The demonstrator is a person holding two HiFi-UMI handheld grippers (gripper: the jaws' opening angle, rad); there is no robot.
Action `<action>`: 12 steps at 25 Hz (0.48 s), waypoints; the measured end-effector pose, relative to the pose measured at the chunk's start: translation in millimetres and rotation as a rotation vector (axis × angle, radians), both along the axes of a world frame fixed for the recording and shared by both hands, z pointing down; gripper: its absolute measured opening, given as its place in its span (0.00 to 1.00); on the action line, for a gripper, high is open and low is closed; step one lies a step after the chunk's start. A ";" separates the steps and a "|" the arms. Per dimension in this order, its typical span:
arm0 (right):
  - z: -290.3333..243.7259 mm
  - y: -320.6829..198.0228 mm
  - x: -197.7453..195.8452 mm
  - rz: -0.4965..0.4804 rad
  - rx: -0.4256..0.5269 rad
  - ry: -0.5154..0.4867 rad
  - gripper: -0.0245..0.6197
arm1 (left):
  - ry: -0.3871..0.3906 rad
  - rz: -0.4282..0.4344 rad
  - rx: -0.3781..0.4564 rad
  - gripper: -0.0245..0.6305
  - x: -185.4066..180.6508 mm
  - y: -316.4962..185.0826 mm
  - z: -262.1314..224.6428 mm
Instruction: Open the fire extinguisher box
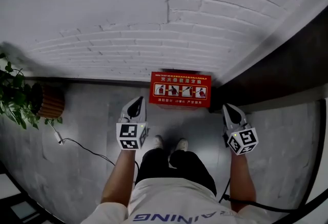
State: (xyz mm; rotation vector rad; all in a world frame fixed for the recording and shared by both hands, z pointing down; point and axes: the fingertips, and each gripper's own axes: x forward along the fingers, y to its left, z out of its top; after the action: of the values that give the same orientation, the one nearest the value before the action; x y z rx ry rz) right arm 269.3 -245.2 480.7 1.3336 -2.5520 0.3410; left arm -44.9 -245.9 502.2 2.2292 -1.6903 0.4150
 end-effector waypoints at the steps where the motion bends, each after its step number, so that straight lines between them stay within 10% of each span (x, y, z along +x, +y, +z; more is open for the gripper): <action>1: 11.7 0.0 -1.9 -0.007 -0.008 0.004 0.05 | -0.006 0.002 -0.010 0.04 -0.6 -0.1 13.3; 12: 133.4 -0.9 -2.6 -0.006 -0.021 0.005 0.05 | -0.015 0.028 -0.040 0.04 9.4 7.1 129.3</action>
State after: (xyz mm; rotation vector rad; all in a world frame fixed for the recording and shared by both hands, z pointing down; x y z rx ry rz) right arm 266.7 -246.0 614.1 1.3179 -2.5407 0.3614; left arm -35.5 -238.8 631.5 2.2293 -1.6452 0.4690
